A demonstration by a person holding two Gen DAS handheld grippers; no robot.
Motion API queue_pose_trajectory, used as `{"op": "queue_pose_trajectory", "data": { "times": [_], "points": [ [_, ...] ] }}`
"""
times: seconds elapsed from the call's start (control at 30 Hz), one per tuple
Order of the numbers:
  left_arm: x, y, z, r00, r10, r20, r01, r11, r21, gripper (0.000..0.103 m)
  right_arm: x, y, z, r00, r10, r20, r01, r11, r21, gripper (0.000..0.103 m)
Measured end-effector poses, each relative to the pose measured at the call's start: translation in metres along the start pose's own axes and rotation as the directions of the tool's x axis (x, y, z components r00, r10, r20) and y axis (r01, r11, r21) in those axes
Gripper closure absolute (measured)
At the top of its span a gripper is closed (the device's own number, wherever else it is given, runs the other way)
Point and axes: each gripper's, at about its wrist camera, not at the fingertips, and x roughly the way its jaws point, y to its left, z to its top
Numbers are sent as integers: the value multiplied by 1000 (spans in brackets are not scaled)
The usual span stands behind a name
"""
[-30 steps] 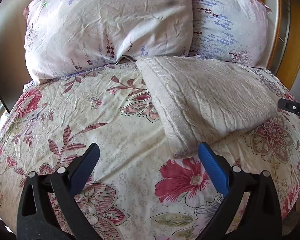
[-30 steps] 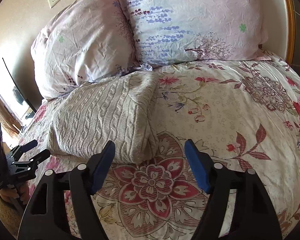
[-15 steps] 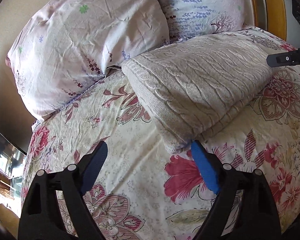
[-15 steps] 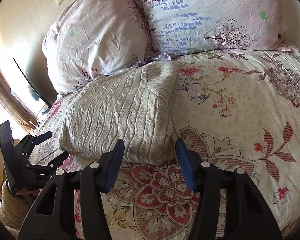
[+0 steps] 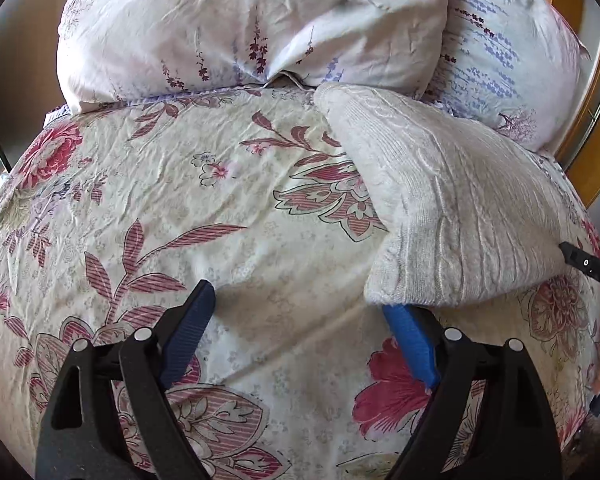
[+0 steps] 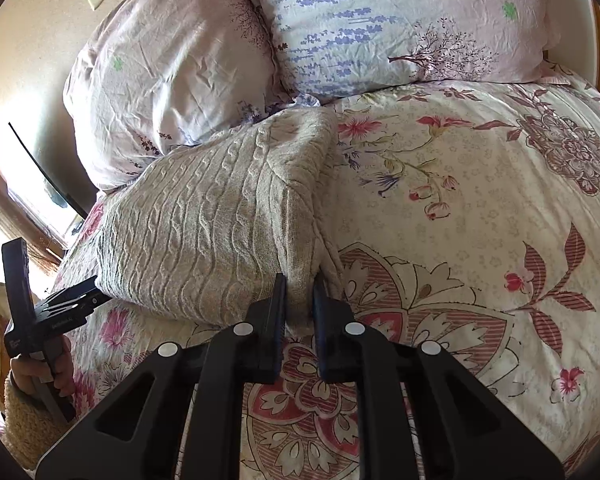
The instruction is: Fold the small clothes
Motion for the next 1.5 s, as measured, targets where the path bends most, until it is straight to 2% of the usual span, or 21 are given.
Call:
{"op": "queue_pose_trajectory", "data": {
  "times": [0.07,0.13,0.17,0.2,0.27,0.3,0.37,0.47,0.5,0.57,0.6,0.67,0.73,1.0,1.13,1.23,1.27,1.33,1.37,1.43,1.5],
  "points": [
    [0,-6,-1,1000,19,-4,-19,1000,24,18,0,7,0,1000,-28,3,28,999,-41,89],
    [-9,-11,-3,1000,6,-1,-6,999,47,18,-8,8,3,1000,-21,11,22,999,-44,82],
    [-19,-12,-4,1000,3,14,-4,999,54,17,-17,7,6,999,-21,41,23,999,-40,73],
    [-30,-12,-4,999,4,41,-7,999,53,13,-26,7,9,996,-25,86,28,999,-42,71],
    [-51,-16,3,993,-11,116,6,999,49,11,-40,9,21,988,-2,156,11,998,-58,71],
    [-59,-21,8,988,-37,153,31,999,42,11,-40,11,27,987,17,161,-6,998,-68,71],
    [-66,-33,23,965,-143,220,142,990,19,11,-30,19,33,990,50,135,-38,995,-93,71],
    [-55,-55,44,940,-248,233,258,966,-12,13,-14,31,28,994,55,94,-42,991,-127,71],
    [-49,-64,49,940,-262,217,268,963,1,14,-10,32,26,995,49,83,-38,991,-129,71],
    [-31,-82,51,954,-258,154,255,966,34,19,-3,30,21,998,30,60,-22,991,-129,71],
    [-23,-88,49,964,-233,132,228,972,52,22,-1,30,19,999,12,50,-5,991,-134,71],
    [-17,-100,44,977,-158,146,142,983,119,22,4,30,16,999,-12,37,17,989,-149,71],
    [-14,-110,40,982,-105,158,78,983,167,22,8,31,13,999,-35,28,40,985,-165,71],
    [4,-125,27,985,12,173,-53,971,235,11,16,31,9,997,-74,25,77,979,-188,69],
    [6,-124,26,984,23,179,-64,972,227,11,16,34,8,995,-93,34,98,974,-203,69],
    [-3,-117,22,983,13,183,-50,978,201,11,4,29,9,997,-64,52,71,986,-150,69],
    [-8,-111,20,983,6,186,-42,981,187,11,-2,27,8,996,-60,61,68,989,-129,66],
    [-16,-98,14,980,19,196,-50,986,156,10,-13,23,5,994,-78,80,86,991,-107,44],
    [-20,-89,11,979,26,201,-54,989,137,9,-18,22,2,992,-91,90,100,990,-103,29],
    [-26,-71,3,978,43,206,-64,993,95,5,-26,21,-5,990,-101,100,111,988,-104,26],
    [-32,-56,-6,979,50,199,-62,997,54,4,-29,22,-13,991,-103,85,111,989,-96,14]
  ]
}}
